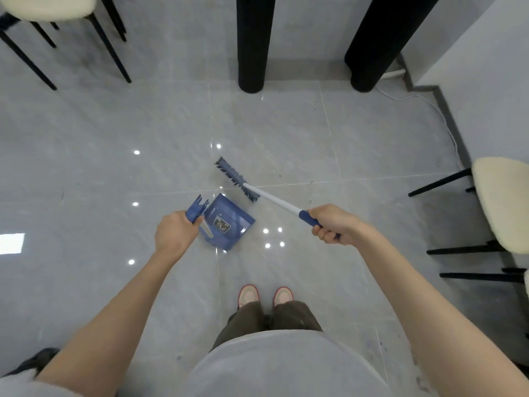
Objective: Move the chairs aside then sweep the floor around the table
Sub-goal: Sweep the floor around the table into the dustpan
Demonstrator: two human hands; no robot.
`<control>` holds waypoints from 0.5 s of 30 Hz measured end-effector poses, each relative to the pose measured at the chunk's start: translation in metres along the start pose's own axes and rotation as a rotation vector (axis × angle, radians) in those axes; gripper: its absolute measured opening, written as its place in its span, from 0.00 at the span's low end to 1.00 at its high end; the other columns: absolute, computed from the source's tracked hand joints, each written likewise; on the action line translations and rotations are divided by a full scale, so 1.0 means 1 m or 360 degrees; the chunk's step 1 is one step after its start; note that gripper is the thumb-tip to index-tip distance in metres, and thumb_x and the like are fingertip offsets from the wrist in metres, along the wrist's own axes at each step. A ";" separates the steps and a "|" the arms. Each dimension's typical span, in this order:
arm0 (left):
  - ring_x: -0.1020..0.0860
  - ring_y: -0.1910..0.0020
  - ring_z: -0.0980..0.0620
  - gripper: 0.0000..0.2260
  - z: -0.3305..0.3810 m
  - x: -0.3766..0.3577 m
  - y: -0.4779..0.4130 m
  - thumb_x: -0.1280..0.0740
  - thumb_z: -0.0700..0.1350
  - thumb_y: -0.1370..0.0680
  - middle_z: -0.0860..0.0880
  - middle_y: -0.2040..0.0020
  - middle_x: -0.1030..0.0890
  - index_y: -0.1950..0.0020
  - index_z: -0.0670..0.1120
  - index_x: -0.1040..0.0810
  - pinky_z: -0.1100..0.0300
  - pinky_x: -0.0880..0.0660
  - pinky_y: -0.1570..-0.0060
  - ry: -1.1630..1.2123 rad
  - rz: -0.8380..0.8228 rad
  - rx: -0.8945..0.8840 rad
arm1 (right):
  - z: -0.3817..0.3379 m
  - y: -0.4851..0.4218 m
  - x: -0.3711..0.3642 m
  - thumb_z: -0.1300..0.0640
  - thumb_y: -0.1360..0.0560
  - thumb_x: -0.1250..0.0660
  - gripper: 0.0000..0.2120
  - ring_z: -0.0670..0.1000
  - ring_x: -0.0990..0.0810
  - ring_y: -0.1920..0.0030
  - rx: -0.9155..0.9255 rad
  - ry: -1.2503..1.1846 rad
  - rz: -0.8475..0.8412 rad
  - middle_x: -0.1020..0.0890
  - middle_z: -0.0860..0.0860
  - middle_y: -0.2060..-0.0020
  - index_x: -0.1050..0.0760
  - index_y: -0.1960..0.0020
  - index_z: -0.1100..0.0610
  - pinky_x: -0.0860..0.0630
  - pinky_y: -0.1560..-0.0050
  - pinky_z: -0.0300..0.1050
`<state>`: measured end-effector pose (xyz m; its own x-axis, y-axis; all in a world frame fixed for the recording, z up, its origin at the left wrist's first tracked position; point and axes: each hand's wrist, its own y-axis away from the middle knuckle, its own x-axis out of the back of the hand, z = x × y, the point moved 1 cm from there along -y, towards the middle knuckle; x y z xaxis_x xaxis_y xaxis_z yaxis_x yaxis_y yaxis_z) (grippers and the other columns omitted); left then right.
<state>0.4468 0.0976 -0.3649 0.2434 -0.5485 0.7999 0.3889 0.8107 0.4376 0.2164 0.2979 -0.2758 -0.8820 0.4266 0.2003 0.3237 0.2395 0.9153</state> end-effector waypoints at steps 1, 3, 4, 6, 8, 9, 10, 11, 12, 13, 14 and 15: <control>0.23 0.62 0.41 0.16 -0.005 0.005 -0.002 0.37 0.52 0.22 0.39 0.62 0.19 0.63 0.41 0.25 0.58 0.30 0.64 0.0002 0.0021 0.0015 | -0.007 -0.004 -0.002 0.62 0.24 0.48 0.11 0.44 0.46 0.81 0.0030 0.0009 0.0022 0.40 0.51 0.70 0.40 0.64 0.52 0.50 0.80 0.33; 0.21 0.60 0.39 0.15 -0.012 0.017 -0.009 0.38 0.51 0.22 0.41 0.65 0.22 0.62 0.43 0.26 0.58 0.31 0.64 -0.0018 0.0046 0.0014 | -0.024 -0.011 -0.006 0.63 0.24 0.48 0.11 0.44 0.46 0.83 0.0070 0.0030 0.0056 0.41 0.51 0.70 0.40 0.63 0.53 0.50 0.81 0.33; 0.21 0.60 0.39 0.14 -0.016 0.023 -0.013 0.38 0.51 0.21 0.42 0.65 0.23 0.61 0.43 0.26 0.58 0.31 0.64 -0.0049 0.0050 0.0014 | -0.034 -0.015 -0.010 0.63 0.23 0.48 0.10 0.44 0.46 0.84 0.0080 0.0042 0.0065 0.40 0.51 0.70 0.39 0.62 0.54 0.49 0.82 0.32; 0.23 0.62 0.41 0.13 -0.021 0.033 -0.022 0.39 0.52 0.21 0.42 0.65 0.23 0.55 0.42 0.24 0.58 0.31 0.64 -0.0159 0.0055 -0.0024 | -0.047 -0.024 -0.014 0.64 0.23 0.47 0.10 0.45 0.45 0.86 0.0076 0.0050 0.0086 0.39 0.51 0.70 0.38 0.62 0.56 0.48 0.83 0.31; 0.23 0.63 0.42 0.13 -0.025 0.038 -0.031 0.38 0.53 0.21 0.44 0.66 0.24 0.53 0.43 0.22 0.59 0.31 0.64 -0.0216 0.0017 -0.0036 | -0.057 -0.035 -0.016 0.64 0.22 0.47 0.11 0.45 0.44 0.87 0.0043 0.0064 0.0105 0.38 0.52 0.71 0.38 0.63 0.58 0.48 0.84 0.30; 0.22 0.61 0.42 0.15 -0.026 0.040 -0.036 0.37 0.54 0.22 0.45 0.66 0.25 0.56 0.42 0.22 0.59 0.31 0.64 -0.0214 -0.0022 0.0004 | -0.062 -0.042 -0.018 0.65 0.22 0.47 0.11 0.45 0.44 0.88 0.0010 0.0074 0.0109 0.38 0.52 0.71 0.38 0.63 0.58 0.48 0.84 0.29; 0.22 0.61 0.43 0.16 -0.027 0.042 -0.042 0.36 0.54 0.22 0.46 0.66 0.25 0.60 0.43 0.24 0.59 0.31 0.64 -0.0221 -0.0059 0.0041 | -0.066 -0.048 -0.020 0.65 0.22 0.47 0.11 0.45 0.44 0.88 -0.0031 0.0082 0.0104 0.39 0.52 0.71 0.38 0.63 0.58 0.48 0.84 0.29; 0.24 0.61 0.44 0.16 -0.026 0.044 -0.047 0.36 0.54 0.23 0.47 0.66 0.26 0.63 0.44 0.26 0.59 0.31 0.64 -0.0226 -0.0084 0.0076 | -0.069 -0.055 -0.023 0.65 0.22 0.47 0.12 0.45 0.44 0.88 -0.0076 0.0070 0.0097 0.39 0.52 0.72 0.38 0.64 0.59 0.48 0.84 0.29; 0.25 0.62 0.44 0.16 -0.024 0.044 -0.051 0.36 0.54 0.23 0.47 0.66 0.26 0.65 0.45 0.27 0.59 0.32 0.64 -0.0235 -0.0092 0.0088 | -0.067 -0.061 -0.025 0.65 0.22 0.48 0.13 0.45 0.44 0.88 -0.0126 0.0032 0.0088 0.40 0.52 0.72 0.38 0.64 0.58 0.48 0.84 0.29; 0.25 0.62 0.44 0.16 -0.023 0.046 -0.059 0.36 0.54 0.23 0.48 0.66 0.26 0.65 0.45 0.28 0.59 0.32 0.64 -0.0222 -0.0079 0.0101 | -0.068 -0.069 -0.029 0.66 0.22 0.49 0.14 0.46 0.45 0.88 -0.0174 0.0000 0.0065 0.41 0.52 0.72 0.39 0.65 0.58 0.49 0.84 0.30; 0.25 0.61 0.44 0.16 -0.024 0.047 -0.065 0.36 0.54 0.23 0.48 0.66 0.26 0.65 0.45 0.27 0.59 0.32 0.63 -0.0202 -0.0072 0.0118 | -0.065 -0.075 -0.033 0.67 0.22 0.49 0.14 0.46 0.45 0.88 -0.0212 -0.0026 0.0042 0.42 0.52 0.72 0.40 0.65 0.57 0.49 0.84 0.30; 0.24 0.61 0.44 0.15 -0.024 0.047 -0.070 0.36 0.55 0.23 0.47 0.65 0.26 0.64 0.45 0.27 0.59 0.31 0.63 -0.0184 -0.0082 0.0145 | -0.062 -0.078 -0.036 0.67 0.22 0.50 0.14 0.46 0.45 0.87 -0.0245 -0.0017 0.0017 0.42 0.52 0.71 0.41 0.65 0.56 0.49 0.83 0.31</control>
<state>0.4529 0.0102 -0.3674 0.1189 -0.5670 0.8151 0.3148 0.8001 0.5107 0.2019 0.2097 -0.3332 -0.8747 0.4379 0.2076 0.2763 0.0988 0.9560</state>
